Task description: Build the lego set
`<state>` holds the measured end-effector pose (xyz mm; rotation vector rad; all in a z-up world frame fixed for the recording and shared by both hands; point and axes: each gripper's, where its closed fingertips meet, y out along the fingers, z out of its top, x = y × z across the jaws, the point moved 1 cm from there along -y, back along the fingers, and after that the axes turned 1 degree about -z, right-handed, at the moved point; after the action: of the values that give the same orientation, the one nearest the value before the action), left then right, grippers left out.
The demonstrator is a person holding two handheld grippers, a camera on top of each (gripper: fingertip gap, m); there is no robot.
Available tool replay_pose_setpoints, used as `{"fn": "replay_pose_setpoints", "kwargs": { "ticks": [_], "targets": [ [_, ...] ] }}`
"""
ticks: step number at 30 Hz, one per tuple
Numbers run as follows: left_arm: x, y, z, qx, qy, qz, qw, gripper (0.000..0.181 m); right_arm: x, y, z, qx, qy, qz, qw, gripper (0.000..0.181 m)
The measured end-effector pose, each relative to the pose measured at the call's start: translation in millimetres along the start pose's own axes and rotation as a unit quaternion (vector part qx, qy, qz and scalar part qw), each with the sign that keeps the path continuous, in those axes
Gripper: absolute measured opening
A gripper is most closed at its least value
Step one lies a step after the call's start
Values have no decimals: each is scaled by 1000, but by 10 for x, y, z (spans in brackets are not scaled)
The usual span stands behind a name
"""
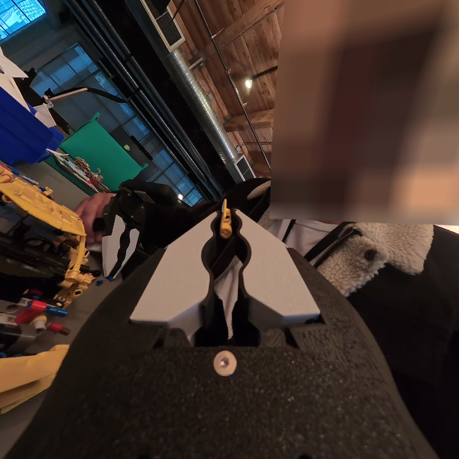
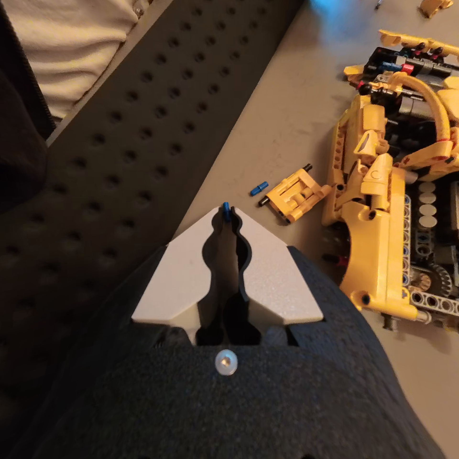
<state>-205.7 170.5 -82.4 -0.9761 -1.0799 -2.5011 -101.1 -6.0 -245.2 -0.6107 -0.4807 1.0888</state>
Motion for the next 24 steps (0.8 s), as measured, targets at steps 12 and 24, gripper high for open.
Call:
{"fn": "replay_pose_setpoints", "kwargs": {
  "ticks": [12,24],
  "targets": [
    [3,7,7,5,6,6,1000,6,-5,-7,-14,0,25,-20,1000,5],
    [-206,90,-75,-4,14,60,998,7,923,-178,1776,167,232,-118,951,4]
  ]
}}
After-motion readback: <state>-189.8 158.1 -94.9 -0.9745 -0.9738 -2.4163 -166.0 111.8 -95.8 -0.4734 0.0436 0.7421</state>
